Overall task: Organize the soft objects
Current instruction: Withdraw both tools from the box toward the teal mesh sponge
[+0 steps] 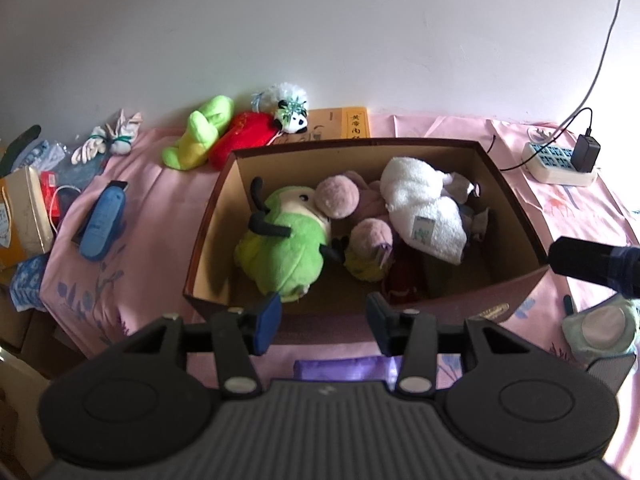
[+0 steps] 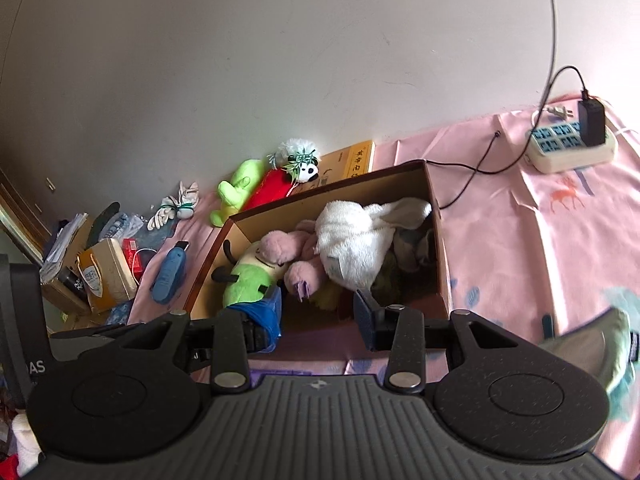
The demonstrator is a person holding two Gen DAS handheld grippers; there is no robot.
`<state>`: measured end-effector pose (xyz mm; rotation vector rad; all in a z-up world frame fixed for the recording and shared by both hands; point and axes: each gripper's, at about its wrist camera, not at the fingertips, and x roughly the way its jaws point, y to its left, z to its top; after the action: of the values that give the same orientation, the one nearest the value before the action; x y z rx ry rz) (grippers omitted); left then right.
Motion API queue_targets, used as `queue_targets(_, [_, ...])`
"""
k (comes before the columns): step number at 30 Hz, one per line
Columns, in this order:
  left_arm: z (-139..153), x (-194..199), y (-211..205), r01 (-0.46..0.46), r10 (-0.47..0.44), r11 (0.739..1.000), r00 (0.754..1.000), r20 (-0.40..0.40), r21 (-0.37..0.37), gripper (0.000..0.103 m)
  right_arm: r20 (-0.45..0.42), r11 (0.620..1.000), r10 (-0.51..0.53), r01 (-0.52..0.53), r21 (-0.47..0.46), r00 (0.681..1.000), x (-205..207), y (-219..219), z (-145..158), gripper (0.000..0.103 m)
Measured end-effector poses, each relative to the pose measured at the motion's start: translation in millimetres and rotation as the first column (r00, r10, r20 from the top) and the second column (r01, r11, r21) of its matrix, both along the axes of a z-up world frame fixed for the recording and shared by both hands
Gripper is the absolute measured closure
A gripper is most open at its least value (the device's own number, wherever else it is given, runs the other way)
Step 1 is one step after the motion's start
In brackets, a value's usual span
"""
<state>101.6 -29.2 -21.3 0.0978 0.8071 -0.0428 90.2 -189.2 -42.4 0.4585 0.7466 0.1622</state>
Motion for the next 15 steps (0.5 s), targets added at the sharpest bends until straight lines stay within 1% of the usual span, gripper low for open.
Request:
queue_targets(3, [0, -9, 1, 0.009, -0.009, 1.0, 1.0, 0.0, -0.004, 0.054, 0.011, 1.0, 0.003, -0.003, 0.018, 1.0, -16, -2, 0, 0.079])
queue_targets(7, [-6, -18, 6, 0.019, -0.02, 0.999, 0.999, -0.027, -0.036, 0.054, 0.042, 0.999, 0.02, -0.021, 0.03, 0.999, -39, -2, 1, 0.079])
queue_targets(11, [-15, -29, 5, 0.055, -0.058, 0.997, 0.997, -0.059, -0.061, 0.054, 0.077, 0.998, 0.05, -0.048, -0.03, 0.996, -66, 5, 0, 0.079])
queue_targets(13, [-20, -35, 2, 0.079, -0.084, 0.995, 0.994, -0.072, -0.065, 0.054, 0.079, 0.996, 0.068, -0.063, -0.065, 0.995, -77, 8, -3, 0.079])
queue_targets(15, [-25, -42, -2, 0.109, -0.114, 0.992, 0.99, -0.084, -0.07, 0.054, 0.074, 0.994, 0.08, -0.074, -0.08, 0.994, -87, 9, -7, 0.079])
